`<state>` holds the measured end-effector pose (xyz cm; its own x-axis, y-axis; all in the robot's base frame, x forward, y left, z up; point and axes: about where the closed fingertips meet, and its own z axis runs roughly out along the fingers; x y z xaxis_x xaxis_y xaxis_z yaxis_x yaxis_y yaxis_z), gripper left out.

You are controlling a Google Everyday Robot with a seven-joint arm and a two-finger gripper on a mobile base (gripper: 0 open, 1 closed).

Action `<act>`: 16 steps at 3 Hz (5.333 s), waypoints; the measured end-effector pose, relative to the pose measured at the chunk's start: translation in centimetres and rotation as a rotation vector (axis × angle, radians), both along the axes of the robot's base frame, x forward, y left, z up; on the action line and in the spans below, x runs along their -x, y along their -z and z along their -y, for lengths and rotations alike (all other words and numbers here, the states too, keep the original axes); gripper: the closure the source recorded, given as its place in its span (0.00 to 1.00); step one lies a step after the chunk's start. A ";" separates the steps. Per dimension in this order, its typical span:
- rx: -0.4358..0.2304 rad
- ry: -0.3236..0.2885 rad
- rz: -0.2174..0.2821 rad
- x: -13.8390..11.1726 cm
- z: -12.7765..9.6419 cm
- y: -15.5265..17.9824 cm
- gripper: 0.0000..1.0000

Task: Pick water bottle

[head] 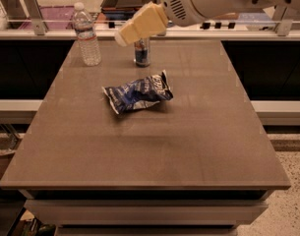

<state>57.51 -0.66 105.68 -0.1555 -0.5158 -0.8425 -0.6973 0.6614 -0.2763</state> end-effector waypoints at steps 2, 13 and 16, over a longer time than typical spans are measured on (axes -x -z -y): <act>0.001 -0.039 0.064 -4.9 -3.8 0.2 0.00; -0.277 -0.139 0.036 -20.7 -20.1 8.0 0.00; -0.389 -0.146 -0.006 -22.6 -19.7 10.2 0.00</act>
Offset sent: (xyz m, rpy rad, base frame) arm 0.0859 0.0619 -0.0122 0.0104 -0.0911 0.0625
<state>80.07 19.07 95.48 -0.1100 -0.1765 -0.9781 -0.7926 0.6094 -0.0208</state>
